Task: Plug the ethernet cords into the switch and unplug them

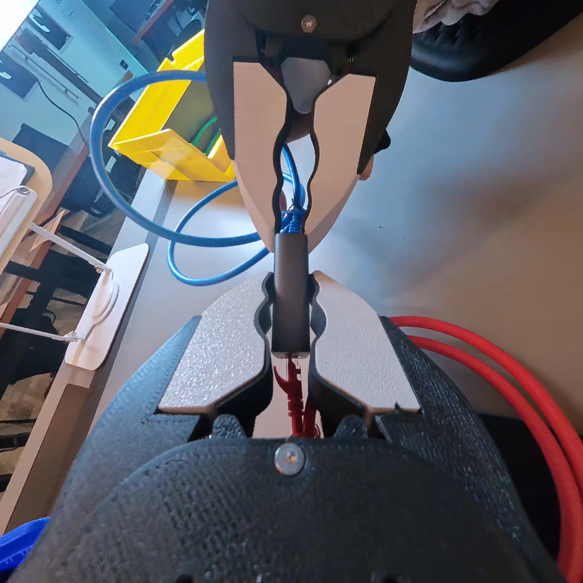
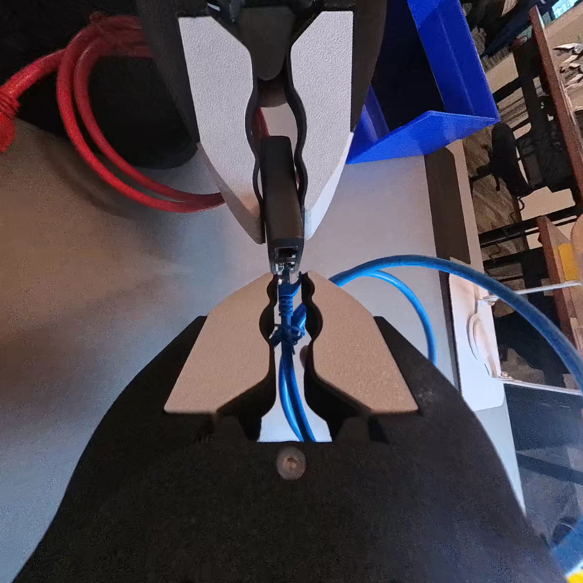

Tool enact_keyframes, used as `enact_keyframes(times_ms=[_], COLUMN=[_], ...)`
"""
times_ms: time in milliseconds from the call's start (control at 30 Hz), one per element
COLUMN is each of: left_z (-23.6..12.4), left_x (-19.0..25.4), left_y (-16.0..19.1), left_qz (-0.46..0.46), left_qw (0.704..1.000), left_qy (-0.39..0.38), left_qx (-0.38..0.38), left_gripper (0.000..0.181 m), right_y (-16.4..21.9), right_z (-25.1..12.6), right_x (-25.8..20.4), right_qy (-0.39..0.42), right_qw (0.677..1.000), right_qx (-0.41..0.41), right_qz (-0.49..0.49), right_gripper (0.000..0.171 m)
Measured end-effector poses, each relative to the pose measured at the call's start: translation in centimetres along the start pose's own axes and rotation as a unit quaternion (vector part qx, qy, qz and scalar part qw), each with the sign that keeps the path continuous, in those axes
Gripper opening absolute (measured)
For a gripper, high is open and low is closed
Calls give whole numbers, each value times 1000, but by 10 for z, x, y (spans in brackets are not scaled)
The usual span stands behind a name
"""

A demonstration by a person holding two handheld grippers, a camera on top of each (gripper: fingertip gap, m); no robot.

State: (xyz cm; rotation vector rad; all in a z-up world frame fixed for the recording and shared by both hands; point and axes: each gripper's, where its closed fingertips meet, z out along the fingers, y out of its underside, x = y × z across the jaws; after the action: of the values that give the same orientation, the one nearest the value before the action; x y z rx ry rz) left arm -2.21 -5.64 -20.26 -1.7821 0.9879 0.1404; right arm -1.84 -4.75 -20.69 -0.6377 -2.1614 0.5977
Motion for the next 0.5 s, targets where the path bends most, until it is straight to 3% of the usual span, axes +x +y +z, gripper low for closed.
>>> enact_keyframes(times_ms=[267,500], left_z=[-2,-5], left_x=[4,9], left_y=[-3,-11], left_qz=[4,68], left_qw=[1000,998], left_qy=[13,11], left_qx=[13,11], left_gripper=[21,21], right_y=[0,-7], right_z=[-1,-7], right_x=[-5,-12], right_qy=[-9,-17], right_qw=[1000,997], right_qx=[13,33], right_qz=[-3,-70], right_gripper=[14,12])
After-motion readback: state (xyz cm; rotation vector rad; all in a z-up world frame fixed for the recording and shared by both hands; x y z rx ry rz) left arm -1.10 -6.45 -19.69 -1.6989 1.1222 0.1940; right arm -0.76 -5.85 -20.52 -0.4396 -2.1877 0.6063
